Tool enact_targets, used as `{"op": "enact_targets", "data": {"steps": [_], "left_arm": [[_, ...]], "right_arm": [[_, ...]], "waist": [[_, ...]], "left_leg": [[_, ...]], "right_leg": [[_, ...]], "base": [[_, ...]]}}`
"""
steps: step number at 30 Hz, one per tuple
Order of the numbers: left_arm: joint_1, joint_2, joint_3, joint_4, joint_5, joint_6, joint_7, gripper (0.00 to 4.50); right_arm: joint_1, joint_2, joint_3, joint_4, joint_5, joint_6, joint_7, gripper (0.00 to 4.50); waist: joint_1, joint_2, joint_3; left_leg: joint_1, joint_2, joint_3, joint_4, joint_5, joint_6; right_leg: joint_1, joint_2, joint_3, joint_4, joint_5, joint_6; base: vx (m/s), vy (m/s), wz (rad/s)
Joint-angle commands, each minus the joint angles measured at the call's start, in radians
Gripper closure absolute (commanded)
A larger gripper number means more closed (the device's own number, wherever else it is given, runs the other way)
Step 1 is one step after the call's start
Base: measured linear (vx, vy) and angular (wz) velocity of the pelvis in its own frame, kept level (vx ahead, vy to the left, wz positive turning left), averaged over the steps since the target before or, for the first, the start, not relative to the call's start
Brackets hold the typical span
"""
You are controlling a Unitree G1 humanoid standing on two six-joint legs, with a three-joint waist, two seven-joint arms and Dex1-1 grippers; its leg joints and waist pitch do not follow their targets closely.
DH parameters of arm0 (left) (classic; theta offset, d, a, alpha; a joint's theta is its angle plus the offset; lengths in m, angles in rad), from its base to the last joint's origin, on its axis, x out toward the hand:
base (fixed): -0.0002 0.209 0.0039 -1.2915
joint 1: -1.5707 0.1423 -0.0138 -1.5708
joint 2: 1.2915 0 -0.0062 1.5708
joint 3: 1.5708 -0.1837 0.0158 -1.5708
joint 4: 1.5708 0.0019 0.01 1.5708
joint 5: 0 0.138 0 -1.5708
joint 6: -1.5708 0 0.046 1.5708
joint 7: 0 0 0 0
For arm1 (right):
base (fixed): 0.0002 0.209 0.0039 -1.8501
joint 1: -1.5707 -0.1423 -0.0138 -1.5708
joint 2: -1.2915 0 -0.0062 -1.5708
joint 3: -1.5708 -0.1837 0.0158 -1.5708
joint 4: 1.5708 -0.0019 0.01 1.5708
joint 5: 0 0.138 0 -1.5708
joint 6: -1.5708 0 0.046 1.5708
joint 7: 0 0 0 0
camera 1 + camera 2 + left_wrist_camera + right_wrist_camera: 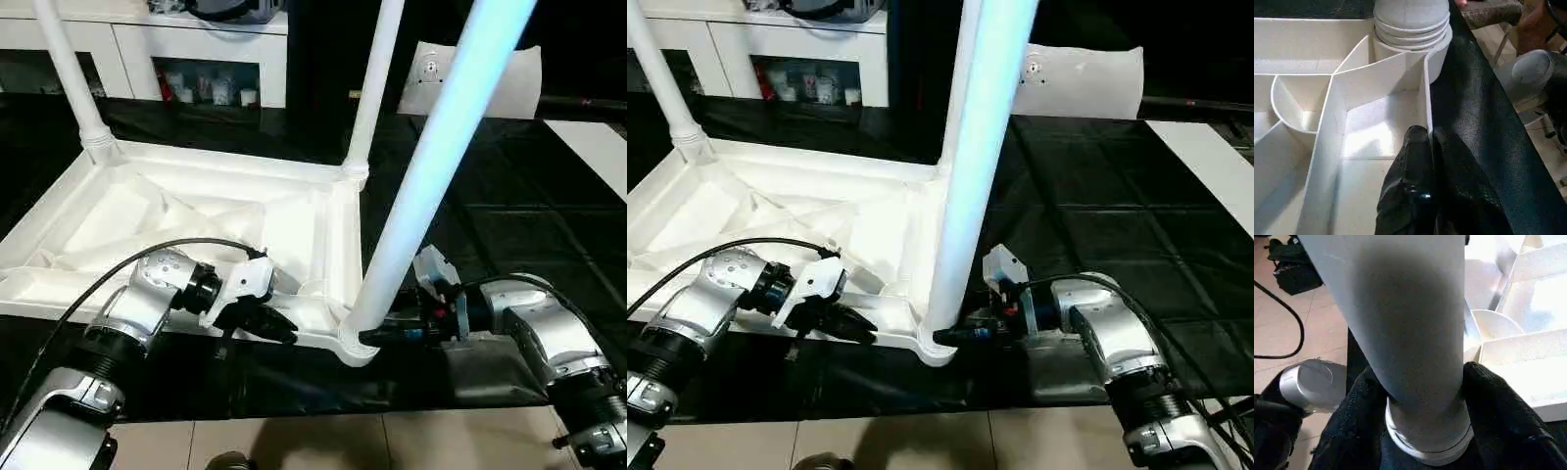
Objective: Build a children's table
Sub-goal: Rotate leg to tighten
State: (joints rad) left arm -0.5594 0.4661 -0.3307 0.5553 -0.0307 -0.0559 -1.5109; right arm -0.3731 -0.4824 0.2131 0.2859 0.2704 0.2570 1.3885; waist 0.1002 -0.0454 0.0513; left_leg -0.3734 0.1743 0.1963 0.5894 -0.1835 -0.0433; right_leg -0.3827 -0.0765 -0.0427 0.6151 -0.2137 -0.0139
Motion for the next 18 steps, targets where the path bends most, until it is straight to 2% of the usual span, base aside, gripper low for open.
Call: {"op": "enact_targets", "data": {"steps": [1, 2, 3, 4, 5, 6, 7, 8, 9, 10, 11, 12, 13, 14, 15, 17, 18], "left_arm": [[-0.019, -0.036, -0.026, 0.013, 0.043, 0.035, 0.083, 4.50], [-0.023, -0.042, -0.022, 0.017, 0.047, 0.048, 0.106, 4.50], [-0.034, -0.066, -0.002, 0.029, 0.047, 0.088, 0.172, 4.50], [-0.039, -0.076, 0.007, 0.033, 0.046, 0.105, 0.198, 4.50], [-0.049, -0.106, 0.033, 0.039, 0.029, 0.144, 0.251, 4.50], [-0.067, -0.157, 0.070, 0.033, 0.001, 0.226, 0.333, 4.50], [-0.068, -0.161, 0.074, 0.033, -0.001, 0.232, 0.339, 4.50], [-0.076, -0.185, 0.087, 0.030, -0.011, 0.266, 0.374, 4.50], [-0.080, -0.195, 0.093, 0.030, -0.015, 0.280, 0.389, 4.50], [-0.091, -0.216, 0.102, 0.032, -0.019, 0.306, 0.422, 4.50], [-0.117, -0.267, 0.124, 0.045, -0.025, 0.354, 0.503, 4.50], [-0.117, -0.267, 0.124, 0.045, -0.025, 0.354, 0.503, 4.50], [-0.126, -0.284, 0.132, 0.050, -0.028, 0.369, 0.528, 4.50], [-0.128, -0.287, 0.134, 0.052, -0.027, 0.370, 0.535, 4.50], [-0.138, -0.307, 0.144, 0.060, -0.024, 0.379, 0.574, 4.50], [-0.164, -0.349, 0.171, 0.083, -0.019, 0.393, 0.660, 4.50], [-0.191, -0.391, 0.204, 0.110, -0.017, 0.397, 0.761, 4.50]], "right_arm": [[0.038, 0.019, 0.015, -0.052, 0.036, 0.044, -0.007, 2.46], [0.046, 0.023, 0.014, -0.061, 0.039, 0.052, -0.016, 2.47], [0.063, 0.047, 0.007, -0.070, 0.036, 0.067, -0.069, 2.48], [0.069, 0.058, 0.005, -0.072, 0.033, 0.072, -0.093, 2.48], [0.072, 0.089, 0.001, -0.051, 0.002, 0.067, -0.172, 2.48], [0.057, 0.167, -0.022, 0.020, -0.057, 0.059, -0.358, 2.48], [0.055, 0.174, -0.024, 0.027, -0.062, 0.058, -0.373, 2.48], [0.040, 0.214, -0.041, 0.062, -0.075, 0.065, -0.457, 2.53], [0.033, 0.231, -0.050, 0.077, -0.079, 0.069, -0.492, 2.53], [0.017, 0.263, -0.066, 0.103, -0.081, 0.078, -0.554, 2.53], [-0.019, 0.332, -0.102, 0.158, -0.084, 0.099, -0.683, 2.53], [-0.019, 0.332, -0.102, 0.158, -0.084, 0.099, -0.683, 2.54], [-0.031, 0.354, -0.115, 0.173, -0.083, 0.106, -0.724, 2.54], [-0.033, 0.359, -0.117, 0.175, -0.083, 0.108, -0.732, 2.54], [-0.044, 0.384, -0.130, 0.186, -0.083, 0.120, -0.776, 2.54], [-0.067, 0.431, -0.147, 0.213, -0.094, 0.132, -0.859, 2.54], [-0.090, 0.472, -0.157, 0.240, -0.106, 0.137, -0.928, 2.54]], "waist": [[-0.005, -0.001, -0.058], [-0.004, -0.001, -0.056], [-0.004, 0.000, -0.053], [-0.001, -0.001, -0.051], [-0.003, -0.001, -0.045], [-0.009, 0.004, -0.042], [-0.020, 0.001, -0.039], [-0.029, -0.004, -0.039], [-0.040, -0.001, -0.040], [-0.047, 0.001, -0.041], [-0.060, -0.001, -0.040], [-0.072, -0.001, -0.042], [-0.079, -0.005, -0.043], [-0.079, -0.004, -0.044], [-0.079, 0.000, -0.046], [-0.081, 0.000, -0.046], [-0.082, 0.001, -0.046]], "left_leg": [[0.025, 0.071, -0.020, -0.070, -0.162, 0.048], [0.027, 0.071, -0.019, -0.070, -0.171, 0.047], [0.026, 0.070, -0.021, -0.074, -0.193, 0.039], [0.030, 0.071, -0.022, -0.076, -0.212, 0.031], [0.034, 0.068, -0.024, -0.078, -0.263, 0.012], [0.038, 0.067, -0.029, -0.080, -0.306, -0.020], [0.039, 0.063, -0.036, -0.083, -0.358, -0.047], [0.037, 0.060, -0.041, -0.084, -0.376, -0.053], [0.034, 0.061, -0.048, -0.087, -0.390, -0.064], [0.033, 0.061, -0.052, -0.089, -0.401, -0.066], [0.034, 0.059, -0.053, -0.089, -0.429, -0.067], [0.036, 0.058, -0.054, -0.088, -0.441, -0.071], [0.034, 0.054, -0.054, -0.084, -0.441, -0.060], [0.032, 0.055, -0.053, -0.084, -0.429, -0.053], [0.029, 0.056, -0.050, -0.085, -0.404, -0.041], [0.032, 0.055, -0.045, -0.084, -0.392, -0.035], [0.032, 0.055, -0.042, -0.083, -0.382, -0.034]], "right_leg": [[0.030, -0.076, 0.043, -0.065, -0.128, -0.230], [0.027, -0.076, 0.044, -0.066, -0.135, -0.231], [0.028, -0.078, 0.044, -0.069, -0.176, -0.224], [0.025, -0.079, 0.044, -0.077, -0.214, -0.215], [0.021, -0.083, 0.046, -0.087, -0.308, -0.200], [0.017, -0.087, 0.046, -0.094, -0.403, -0.180], [0.011, -0.088, 0.041, -0.103, -0.502, -0.154], [0.014, -0.089, 0.037, -0.108, -0.556, -0.131], [0.017, -0.092, 0.034, -0.111, -0.598, -0.106], [0.017, -0.091, 0.031, -0.114, -0.602, -0.100], [0.013, -0.087, 0.028, -0.118, -0.608, -0.091], [0.008, -0.087, 0.028, -0.116, -0.600, -0.098], [0.010, -0.086, 0.027, -0.122, -0.604, -0.090], [0.012, -0.088, 0.029, -0.122, -0.593, -0.091], [0.010, -0.087, 0.033, -0.120, -0.556, -0.098], [0.003, -0.083, 0.035, -0.119, -0.509, -0.116], [0.002, -0.080, 0.036, -0.116, -0.475, -0.128]], "base": [[0.000, 0.000, 0.00], [0.000, 0.000, 0.00], [0.000, 0.000, 0.00], [0.000, 0.000, 0.00], [0.000, 0.000, 0.00], [0.000, 0.000, 0.00], [-0.065, 0.003, -0.07], [0.000, 0.000, 0.00], [-0.066, 0.019, -0.14], [-0.053, 0.033, -0.15], [-0.077, 0.048, -0.19], [0.000, 0.000, 0.00], [0.000, 0.000, 0.00], [0.000, 0.000, 0.00], [0.000, 0.000, 0.00], [0.000, 0.000, 0.00], [0.000, 0.000, 0.00]]}}
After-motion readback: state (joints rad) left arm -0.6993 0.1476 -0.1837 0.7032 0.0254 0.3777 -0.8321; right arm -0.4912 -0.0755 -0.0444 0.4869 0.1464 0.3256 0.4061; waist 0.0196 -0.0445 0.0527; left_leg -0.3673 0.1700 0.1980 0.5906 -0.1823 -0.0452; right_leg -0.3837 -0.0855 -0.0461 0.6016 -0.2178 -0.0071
